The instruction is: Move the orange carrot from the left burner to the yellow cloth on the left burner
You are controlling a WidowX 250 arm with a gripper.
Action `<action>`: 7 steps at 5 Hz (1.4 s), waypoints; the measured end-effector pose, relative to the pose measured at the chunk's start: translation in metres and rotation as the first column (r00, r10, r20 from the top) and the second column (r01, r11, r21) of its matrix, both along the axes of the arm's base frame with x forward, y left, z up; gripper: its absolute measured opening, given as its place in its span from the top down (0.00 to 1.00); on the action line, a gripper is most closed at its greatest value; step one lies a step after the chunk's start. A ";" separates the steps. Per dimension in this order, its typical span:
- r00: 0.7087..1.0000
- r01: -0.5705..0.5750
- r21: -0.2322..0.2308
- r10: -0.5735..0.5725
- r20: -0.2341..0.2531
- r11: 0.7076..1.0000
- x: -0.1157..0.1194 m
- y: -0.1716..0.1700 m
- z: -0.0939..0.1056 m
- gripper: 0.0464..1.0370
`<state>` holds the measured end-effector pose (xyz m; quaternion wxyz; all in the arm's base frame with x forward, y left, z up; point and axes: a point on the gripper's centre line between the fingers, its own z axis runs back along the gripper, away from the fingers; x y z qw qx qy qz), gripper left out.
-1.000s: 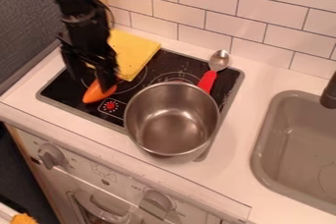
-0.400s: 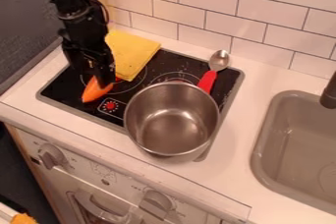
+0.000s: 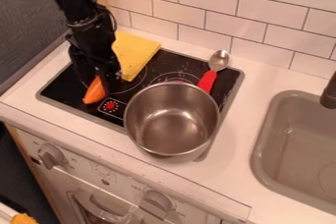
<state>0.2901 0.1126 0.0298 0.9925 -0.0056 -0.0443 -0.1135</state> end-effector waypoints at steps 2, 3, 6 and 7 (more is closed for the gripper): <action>0.996 -0.054 0.087 0.059 -0.062 0.995 0.020 0.009 -0.027 0.09; 0.996 -0.061 0.100 0.068 -0.065 0.993 0.022 0.007 -0.028 0.36; 0.991 -0.130 -0.011 0.129 -0.029 0.992 0.005 0.003 -0.021 0.47; 0.991 -0.129 -0.022 0.129 -0.022 0.991 0.006 0.003 -0.019 0.17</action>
